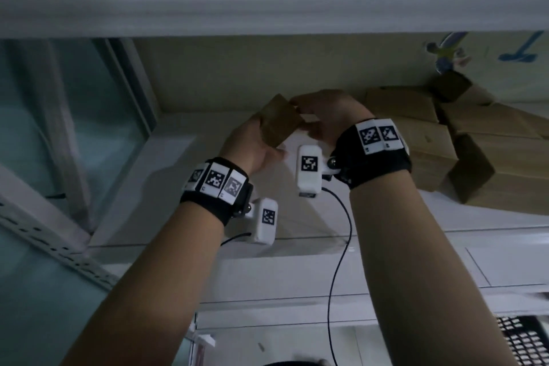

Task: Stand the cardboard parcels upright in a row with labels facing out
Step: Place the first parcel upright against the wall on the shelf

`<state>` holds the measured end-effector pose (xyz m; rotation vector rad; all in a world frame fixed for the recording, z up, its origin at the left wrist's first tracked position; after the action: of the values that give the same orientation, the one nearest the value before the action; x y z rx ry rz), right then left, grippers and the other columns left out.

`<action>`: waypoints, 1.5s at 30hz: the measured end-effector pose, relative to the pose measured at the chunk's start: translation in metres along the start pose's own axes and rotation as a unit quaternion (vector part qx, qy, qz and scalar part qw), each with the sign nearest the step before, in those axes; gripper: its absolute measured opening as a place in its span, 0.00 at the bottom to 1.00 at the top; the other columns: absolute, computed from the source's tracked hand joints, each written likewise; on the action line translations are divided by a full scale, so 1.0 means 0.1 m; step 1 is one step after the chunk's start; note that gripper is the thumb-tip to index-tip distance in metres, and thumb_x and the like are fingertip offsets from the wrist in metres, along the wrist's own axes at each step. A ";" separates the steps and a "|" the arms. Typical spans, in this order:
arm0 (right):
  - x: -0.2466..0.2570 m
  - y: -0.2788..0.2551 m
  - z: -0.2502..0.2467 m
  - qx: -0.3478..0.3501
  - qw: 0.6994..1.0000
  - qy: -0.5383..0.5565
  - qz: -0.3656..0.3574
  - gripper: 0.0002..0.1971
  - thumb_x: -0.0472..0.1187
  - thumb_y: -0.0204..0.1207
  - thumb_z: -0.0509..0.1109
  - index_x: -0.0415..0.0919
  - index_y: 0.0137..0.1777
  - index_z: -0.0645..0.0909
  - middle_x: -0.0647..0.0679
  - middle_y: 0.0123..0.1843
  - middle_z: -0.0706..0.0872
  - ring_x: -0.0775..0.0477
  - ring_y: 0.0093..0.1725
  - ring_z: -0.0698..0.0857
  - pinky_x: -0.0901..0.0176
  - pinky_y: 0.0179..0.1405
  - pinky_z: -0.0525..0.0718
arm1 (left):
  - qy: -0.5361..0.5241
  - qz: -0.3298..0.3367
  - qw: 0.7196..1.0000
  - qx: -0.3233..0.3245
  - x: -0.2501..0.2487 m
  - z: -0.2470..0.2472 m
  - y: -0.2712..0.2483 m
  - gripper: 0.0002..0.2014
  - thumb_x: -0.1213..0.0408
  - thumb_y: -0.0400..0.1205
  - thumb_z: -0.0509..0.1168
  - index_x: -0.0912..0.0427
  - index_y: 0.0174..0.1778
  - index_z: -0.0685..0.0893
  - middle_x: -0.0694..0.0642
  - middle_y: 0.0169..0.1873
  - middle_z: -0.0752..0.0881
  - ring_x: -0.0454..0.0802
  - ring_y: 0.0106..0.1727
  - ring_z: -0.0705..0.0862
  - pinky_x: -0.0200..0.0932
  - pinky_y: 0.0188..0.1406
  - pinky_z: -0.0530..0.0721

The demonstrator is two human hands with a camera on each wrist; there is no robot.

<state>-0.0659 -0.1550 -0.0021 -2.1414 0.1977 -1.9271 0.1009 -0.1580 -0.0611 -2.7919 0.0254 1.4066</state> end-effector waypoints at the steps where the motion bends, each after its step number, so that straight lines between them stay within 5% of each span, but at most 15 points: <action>1: -0.03 -0.01 -0.02 0.003 1.000 0.014 -0.001 0.16 0.39 0.90 0.68 0.36 0.73 0.86 0.44 0.71 0.90 0.38 0.69 0.88 0.53 0.51 0.80 | 0.036 0.004 0.999 -0.027 -0.14 -0.07 -0.11 0.41 0.43 0.59 0.82 0.56 0.68 0.87 0.58 0.63 0.93 0.62 0.63 0.92 0.60 0.67 0.90; 4: -0.03 -0.19 -0.06 0.021 0.998 0.046 -0.026 0.16 0.37 0.90 0.64 0.40 0.72 0.87 0.47 0.65 0.90 0.41 0.65 0.90 0.52 0.56 0.79 | 0.089 0.021 0.989 -0.113 -0.28 -0.38 -0.22 0.24 0.53 0.72 0.84 0.58 0.61 0.89 0.58 0.58 0.94 0.59 0.59 0.92 0.54 0.61 0.91; 7: -0.05 -0.25 -0.06 0.042 0.995 0.066 -0.069 0.19 0.31 0.87 0.61 0.45 0.68 0.89 0.47 0.64 0.91 0.38 0.70 0.90 0.47 0.68 0.79 | 0.023 0.038 0.990 -0.136 -0.40 -0.62 -0.31 0.20 0.52 0.72 0.85 0.56 0.56 0.92 0.53 0.52 0.95 0.53 0.54 0.93 0.51 0.56 0.92; 10: -0.07 -0.24 -0.07 0.018 0.994 0.035 -0.097 0.14 0.38 0.88 0.65 0.53 0.60 0.91 0.51 0.59 0.95 0.46 0.65 0.91 0.48 0.74 0.83 | -0.061 0.052 0.988 -0.131 -0.55 -0.78 -0.41 0.16 0.47 0.75 0.84 0.49 0.54 0.95 0.47 0.50 0.97 0.45 0.52 0.96 0.51 0.55 0.95; 14: 0.00 -0.31 0.05 0.022 0.980 -0.080 -0.180 0.15 0.50 0.88 0.72 0.47 0.70 0.87 0.54 0.57 0.95 0.72 0.42 0.92 0.79 0.37 0.85 | -0.213 0.045 0.966 -0.140 -0.65 -0.91 -0.47 0.13 0.46 0.77 0.83 0.49 0.49 0.95 0.46 0.47 0.98 0.43 0.49 0.98 0.49 0.52 0.97; 16: -0.01 -0.29 0.14 0.046 0.977 -0.094 -0.187 0.18 0.52 0.85 0.75 0.47 0.71 0.86 0.54 0.58 0.95 0.72 0.43 0.92 0.81 0.34 0.83 | -0.222 0.039 0.964 -0.143 -0.64 -0.94 -0.47 0.15 0.42 0.80 0.80 0.50 0.49 0.94 0.45 0.47 0.98 0.40 0.47 0.97 0.44 0.48 0.97; 19: -0.02 -0.25 0.19 0.039 0.978 -0.111 -0.174 0.15 0.60 0.84 0.74 0.53 0.63 0.88 0.54 0.56 0.96 0.61 0.49 0.94 0.64 0.47 0.90 | -0.197 0.002 0.968 -0.157 -0.50 -0.96 -0.42 0.24 0.33 0.82 0.72 0.54 0.48 0.91 0.47 0.42 0.98 0.40 0.43 0.97 0.43 0.42 0.96; 22: -0.02 -0.20 0.20 0.020 0.983 -0.105 -0.147 0.30 0.73 0.80 0.67 0.45 0.57 0.90 0.44 0.53 0.97 0.39 0.56 0.95 0.35 0.63 0.92 | -0.173 -0.045 0.969 -0.173 -0.34 -0.95 -0.35 0.39 0.30 0.85 0.65 0.70 0.54 0.91 0.60 0.46 0.97 0.53 0.45 0.97 0.53 0.46 0.98; 23: 0.00 -0.20 0.24 0.023 0.984 -0.107 -0.140 0.33 0.74 0.80 0.66 0.43 0.57 0.90 0.42 0.52 0.96 0.38 0.54 0.95 0.35 0.63 0.92 | -0.154 -0.049 0.971 -0.178 -0.31 -0.95 -0.33 0.39 0.31 0.87 0.64 0.73 0.53 0.91 0.64 0.44 0.95 0.56 0.43 0.96 0.53 0.46 0.97; 26: 0.06 -0.18 0.29 0.035 0.984 -0.126 -0.120 0.28 0.69 0.83 0.66 0.43 0.59 0.89 0.48 0.46 0.95 0.52 0.37 0.95 0.48 0.53 0.93 | -0.099 -0.040 0.976 -0.187 -0.27 -0.94 -0.30 0.29 0.46 0.92 0.63 0.71 0.38 0.84 0.68 0.32 0.81 0.55 0.31 0.80 0.44 0.33 0.74; 28: 0.11 -0.17 0.31 0.040 0.985 -0.125 -0.112 0.26 0.67 0.83 0.69 0.43 0.60 0.88 0.48 0.45 0.95 0.55 0.32 0.94 0.51 0.50 0.93 | -0.127 -0.043 0.974 -0.183 -0.21 -0.93 -0.27 0.21 0.54 0.91 0.65 0.66 0.38 0.84 0.65 0.33 0.78 0.53 0.34 0.76 0.44 0.35 0.70; 35: 0.29 -0.15 0.55 0.051 0.972 -0.182 -0.139 0.37 0.55 0.76 0.81 0.45 0.81 0.75 0.52 0.59 0.92 0.53 0.50 0.94 0.58 0.44 0.88 | -0.167 -0.035 0.969 -0.177 -0.10 -1.09 -0.16 0.09 0.72 0.84 0.67 0.66 0.44 0.93 0.62 0.42 0.91 0.55 0.43 0.89 0.55 0.50 0.90; 39: 0.55 -0.05 0.75 0.060 0.958 -0.210 -0.188 0.24 0.49 0.79 0.82 0.49 0.69 0.75 0.61 0.47 0.81 0.64 0.44 0.82 0.67 0.37 0.83 | -0.146 -0.040 0.969 -0.197 -0.18 -1.28 -0.05 0.12 0.72 0.85 0.68 0.54 0.61 0.86 0.59 0.55 0.92 0.54 0.49 0.91 0.58 0.56 0.93; 42: 0.73 0.18 0.89 0.037 0.943 -0.241 -0.228 0.27 0.42 0.79 0.81 0.39 0.76 0.80 0.44 0.65 0.90 0.46 0.59 0.90 0.51 0.60 0.92 | -0.143 -0.018 0.969 -0.200 -0.29 -1.41 0.07 0.10 0.68 0.85 0.67 0.63 0.58 0.91 0.57 0.49 0.94 0.53 0.47 0.93 0.58 0.55 0.94; 45: 0.78 0.54 1.11 0.045 0.937 -0.267 -0.222 0.27 0.37 0.79 0.81 0.33 0.76 0.81 0.35 0.71 0.89 0.43 0.56 0.89 0.53 0.51 0.92 | -0.161 -0.011 0.965 -0.204 -0.34 -1.50 0.25 0.16 0.63 0.83 0.66 0.68 0.60 0.93 0.61 0.52 0.96 0.58 0.54 0.96 0.64 0.58 0.96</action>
<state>0.0568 -0.2168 0.0480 -2.7094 -0.5070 -1.4089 0.2011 -0.1854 0.0551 -2.7941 -0.3362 2.0486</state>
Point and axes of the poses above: each hand's wrist, its own y-axis towards the middle knuckle, its own z-axis out of the palm, x = y × z, the point moved 9 cm from there along y, towards the middle knuckle
